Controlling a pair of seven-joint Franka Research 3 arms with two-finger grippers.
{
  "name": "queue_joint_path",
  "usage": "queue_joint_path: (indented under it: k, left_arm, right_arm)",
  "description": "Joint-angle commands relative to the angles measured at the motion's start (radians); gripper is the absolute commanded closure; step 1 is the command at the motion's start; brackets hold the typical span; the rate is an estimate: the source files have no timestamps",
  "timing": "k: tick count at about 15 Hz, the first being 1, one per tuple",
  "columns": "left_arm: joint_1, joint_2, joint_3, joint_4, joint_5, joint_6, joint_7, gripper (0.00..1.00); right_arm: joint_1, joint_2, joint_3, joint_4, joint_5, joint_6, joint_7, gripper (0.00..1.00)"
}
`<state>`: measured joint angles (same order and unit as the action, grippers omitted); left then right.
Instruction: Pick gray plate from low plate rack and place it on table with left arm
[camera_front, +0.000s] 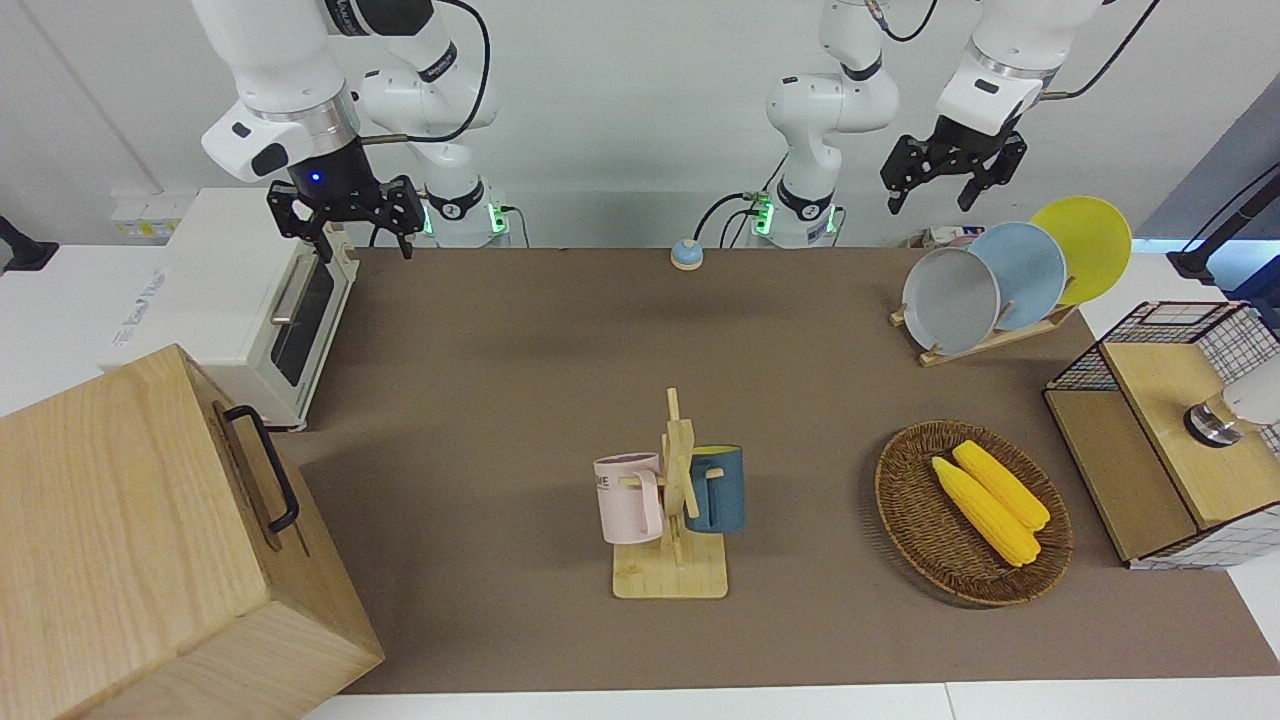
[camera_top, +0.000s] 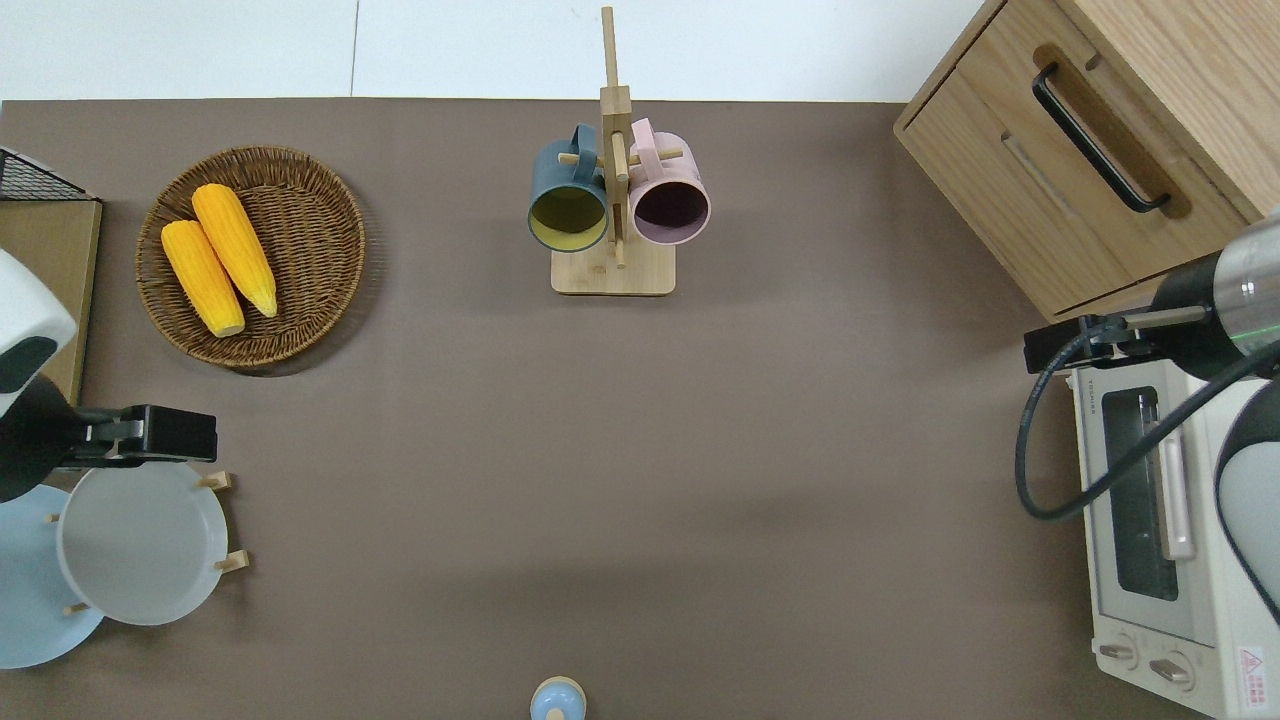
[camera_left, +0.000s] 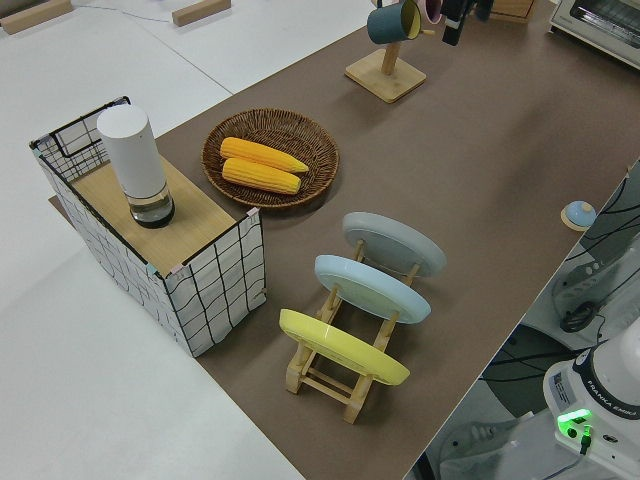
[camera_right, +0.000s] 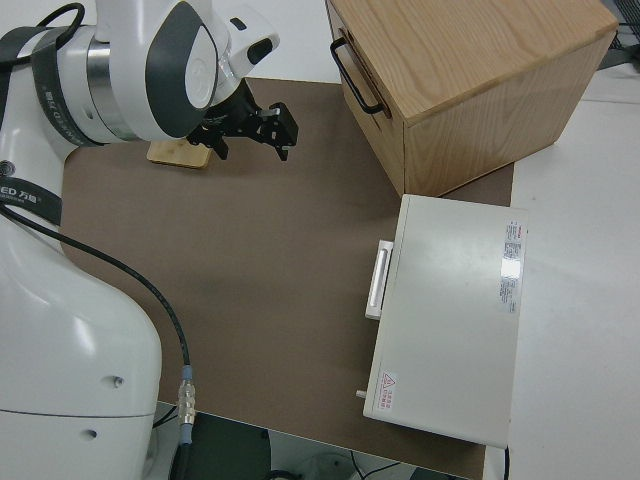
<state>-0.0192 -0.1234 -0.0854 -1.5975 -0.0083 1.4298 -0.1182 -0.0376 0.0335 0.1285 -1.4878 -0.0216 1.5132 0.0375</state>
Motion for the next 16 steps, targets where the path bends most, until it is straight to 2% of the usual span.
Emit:
queue_joint_path:
  k: [1,10,14,16]
  left_arm:
    - [0.005,-0.030,0.010,-0.039,-0.007,0.020,0.005,0.00]
    - [0.007,-0.032,0.016,-0.042,-0.022,0.012,0.006,0.00]
    - [0.007,-0.044,0.032,-0.068,-0.007,-0.028,0.020,0.00]
    - [0.005,-0.062,0.061,-0.103,-0.001,-0.020,0.023,0.00]
  right_arm:
    - [-0.022,0.009,0.020,0.021,-0.003,-0.016,0.013,0.017]
    - [-0.022,0.009,0.020,0.021,-0.003,-0.016,0.013,0.017]
    - [-0.022,0.009,0.020,0.020,-0.003,-0.016,0.013,0.017]
    - [-0.022,0.009,0.020,0.021,-0.003,-0.016,0.013,0.017]
